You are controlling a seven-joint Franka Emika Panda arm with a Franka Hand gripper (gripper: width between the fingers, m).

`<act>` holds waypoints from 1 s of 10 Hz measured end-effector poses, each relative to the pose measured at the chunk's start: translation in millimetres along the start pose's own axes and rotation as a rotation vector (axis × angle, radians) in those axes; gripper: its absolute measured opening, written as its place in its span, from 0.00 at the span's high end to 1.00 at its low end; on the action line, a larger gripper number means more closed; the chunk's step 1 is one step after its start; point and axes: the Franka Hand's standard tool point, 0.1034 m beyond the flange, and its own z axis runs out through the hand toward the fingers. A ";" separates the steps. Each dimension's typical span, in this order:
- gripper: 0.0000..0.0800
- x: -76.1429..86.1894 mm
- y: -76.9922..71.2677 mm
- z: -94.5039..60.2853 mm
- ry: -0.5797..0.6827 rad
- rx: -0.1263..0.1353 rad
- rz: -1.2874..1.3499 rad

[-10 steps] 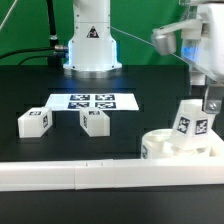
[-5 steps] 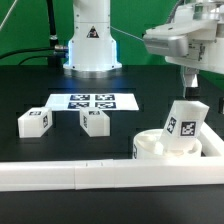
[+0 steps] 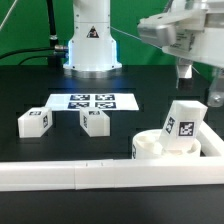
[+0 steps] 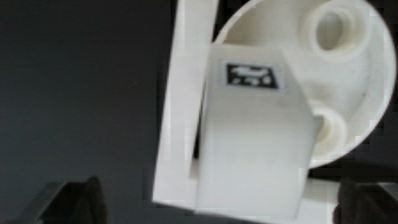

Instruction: Assemble stool

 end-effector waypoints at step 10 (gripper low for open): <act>0.58 -1.0 -4.9 19.0 0.005 0.012 0.019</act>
Offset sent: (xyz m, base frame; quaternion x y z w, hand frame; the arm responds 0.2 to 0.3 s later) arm -0.0006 0.0044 -0.0142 0.0021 0.0164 0.0200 0.9997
